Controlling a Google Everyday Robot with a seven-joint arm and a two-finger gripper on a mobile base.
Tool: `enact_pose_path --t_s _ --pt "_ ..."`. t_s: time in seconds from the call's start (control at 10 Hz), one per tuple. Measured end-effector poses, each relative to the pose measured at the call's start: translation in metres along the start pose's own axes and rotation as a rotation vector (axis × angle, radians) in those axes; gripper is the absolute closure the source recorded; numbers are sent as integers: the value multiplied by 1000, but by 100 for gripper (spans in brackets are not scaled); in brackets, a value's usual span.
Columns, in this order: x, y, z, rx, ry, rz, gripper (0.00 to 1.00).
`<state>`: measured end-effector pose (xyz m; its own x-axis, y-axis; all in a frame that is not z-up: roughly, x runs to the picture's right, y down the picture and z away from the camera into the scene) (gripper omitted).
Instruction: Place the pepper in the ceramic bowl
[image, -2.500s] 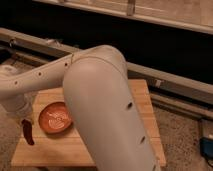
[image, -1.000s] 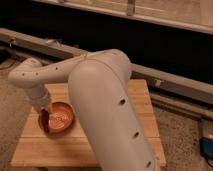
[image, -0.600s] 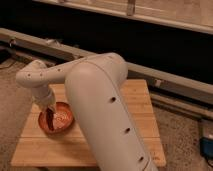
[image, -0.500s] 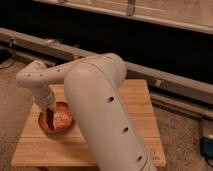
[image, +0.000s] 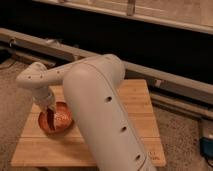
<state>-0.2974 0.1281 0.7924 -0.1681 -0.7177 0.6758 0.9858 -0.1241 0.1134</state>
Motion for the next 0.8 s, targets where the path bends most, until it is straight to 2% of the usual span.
enact_pose_path --t_s 0.2,0.4,0.6,0.8 --pt "6 1 2 -3 24 10 33" --pt "15 12 -1 -14 72 40 33" --pt "18 13 -6 -6 114 50 33" --pt "18 15 -6 -7 115 52 33"
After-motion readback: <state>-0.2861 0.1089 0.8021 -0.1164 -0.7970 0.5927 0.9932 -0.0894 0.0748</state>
